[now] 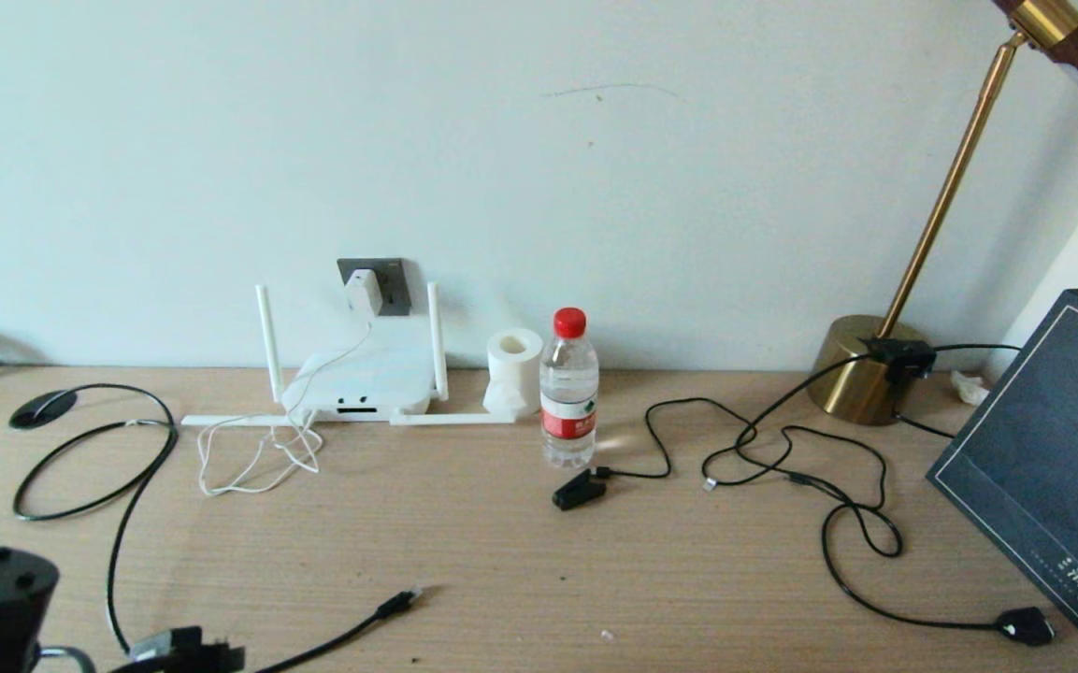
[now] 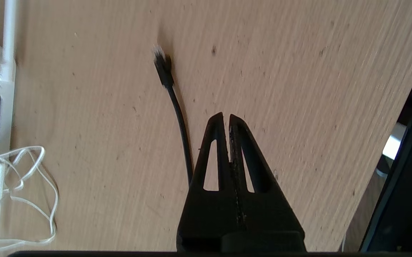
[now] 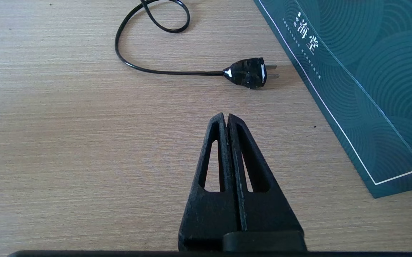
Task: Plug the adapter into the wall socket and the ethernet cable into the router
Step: Pick up cable
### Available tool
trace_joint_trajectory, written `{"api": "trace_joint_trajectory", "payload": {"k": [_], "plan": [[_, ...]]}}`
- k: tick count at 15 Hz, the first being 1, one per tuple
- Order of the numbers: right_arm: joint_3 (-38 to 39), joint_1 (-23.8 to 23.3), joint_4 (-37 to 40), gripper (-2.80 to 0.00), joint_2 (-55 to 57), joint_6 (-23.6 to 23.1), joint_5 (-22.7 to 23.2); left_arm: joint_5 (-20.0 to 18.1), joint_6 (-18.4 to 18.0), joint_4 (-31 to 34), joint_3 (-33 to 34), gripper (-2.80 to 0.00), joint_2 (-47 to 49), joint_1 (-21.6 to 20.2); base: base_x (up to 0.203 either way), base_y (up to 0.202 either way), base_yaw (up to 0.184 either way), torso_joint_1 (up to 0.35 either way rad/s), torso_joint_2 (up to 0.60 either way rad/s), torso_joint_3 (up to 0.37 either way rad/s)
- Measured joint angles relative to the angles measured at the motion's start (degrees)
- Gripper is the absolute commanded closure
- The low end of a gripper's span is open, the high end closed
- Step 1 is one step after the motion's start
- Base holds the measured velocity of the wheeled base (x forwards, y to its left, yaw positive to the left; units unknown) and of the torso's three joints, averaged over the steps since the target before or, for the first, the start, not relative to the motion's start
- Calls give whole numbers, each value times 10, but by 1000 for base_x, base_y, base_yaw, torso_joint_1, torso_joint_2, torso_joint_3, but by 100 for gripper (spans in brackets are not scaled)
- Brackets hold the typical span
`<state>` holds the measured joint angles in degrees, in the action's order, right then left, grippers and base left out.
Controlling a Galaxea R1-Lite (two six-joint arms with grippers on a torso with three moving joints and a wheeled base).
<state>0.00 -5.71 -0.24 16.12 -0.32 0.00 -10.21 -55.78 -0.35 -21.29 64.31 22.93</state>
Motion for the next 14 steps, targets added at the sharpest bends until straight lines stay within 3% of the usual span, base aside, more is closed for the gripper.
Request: {"api": "trace_joint_trajectory", "payload": {"k": [7,11,12,14], "plan": [[0,0,0,0,0,0,0,9,-20,24,1,0,2,0,0,0,0,0,0,0],[0,0,0,0,0,0,0,56,-21,35,-9,0,0,1,0,0,0,0,0,0],[0,0,0,0,0,0,0,66,-22,34,-9,-280,-1,4,0,0,0,0,0,0],[0,0,0,0,0,0,0,79,-21,35,-1,-280,-7,9,0,0,0,0,0,0]]}}
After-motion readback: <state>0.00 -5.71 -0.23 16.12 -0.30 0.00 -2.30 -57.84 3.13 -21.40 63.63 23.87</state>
